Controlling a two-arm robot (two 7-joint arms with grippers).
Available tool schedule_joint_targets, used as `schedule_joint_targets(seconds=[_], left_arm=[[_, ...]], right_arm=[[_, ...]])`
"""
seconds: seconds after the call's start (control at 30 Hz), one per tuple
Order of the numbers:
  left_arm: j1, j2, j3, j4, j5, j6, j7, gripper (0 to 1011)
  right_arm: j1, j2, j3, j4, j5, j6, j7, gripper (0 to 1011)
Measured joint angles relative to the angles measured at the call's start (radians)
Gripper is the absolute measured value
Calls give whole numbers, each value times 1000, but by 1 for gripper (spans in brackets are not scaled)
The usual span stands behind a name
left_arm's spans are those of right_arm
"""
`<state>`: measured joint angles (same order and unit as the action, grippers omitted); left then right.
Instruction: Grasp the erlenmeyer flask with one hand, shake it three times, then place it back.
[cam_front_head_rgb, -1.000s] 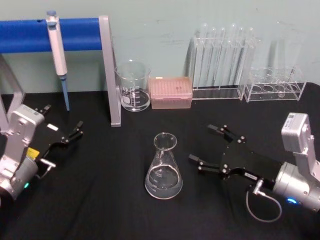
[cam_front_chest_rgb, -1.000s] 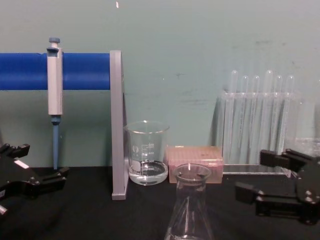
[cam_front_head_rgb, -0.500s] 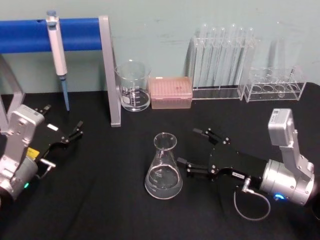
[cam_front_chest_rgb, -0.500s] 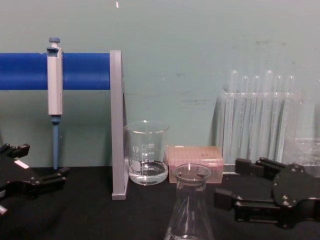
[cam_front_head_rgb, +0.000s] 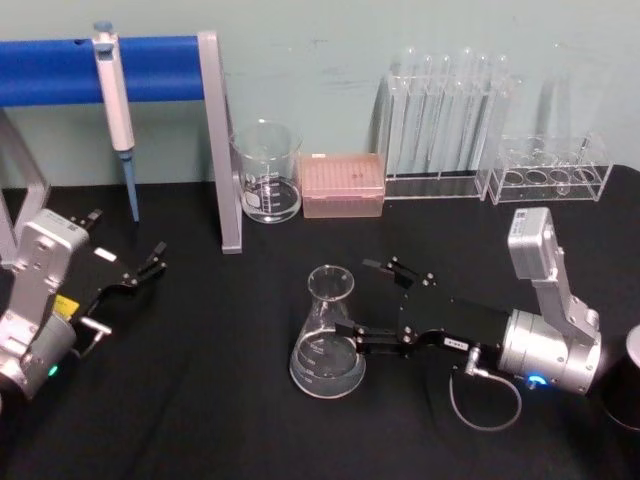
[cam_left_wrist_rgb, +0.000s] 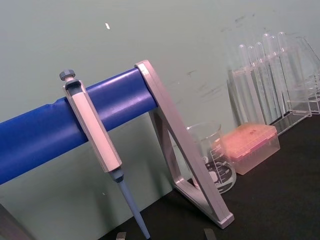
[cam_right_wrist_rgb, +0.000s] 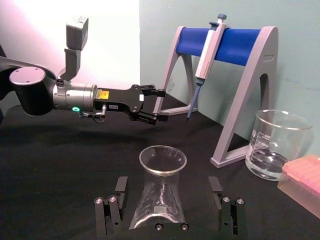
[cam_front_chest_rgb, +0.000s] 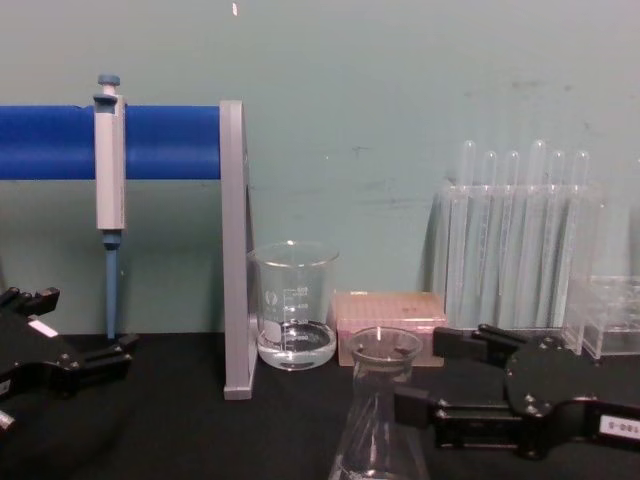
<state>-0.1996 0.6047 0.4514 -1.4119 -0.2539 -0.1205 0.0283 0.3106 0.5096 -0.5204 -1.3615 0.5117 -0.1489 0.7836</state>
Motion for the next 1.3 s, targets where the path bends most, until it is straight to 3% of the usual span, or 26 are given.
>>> schedule_joint_targets(seconds=[0.6,1.3], left_arm=[[0,0,0,0,0,0,0,1001],[0,0,0,0,0,0,0,1001]], right_arm=[[91,-52,-54,115,9,-17,49,1003],[133,-67,-81,166,27,-25,92,1003]])
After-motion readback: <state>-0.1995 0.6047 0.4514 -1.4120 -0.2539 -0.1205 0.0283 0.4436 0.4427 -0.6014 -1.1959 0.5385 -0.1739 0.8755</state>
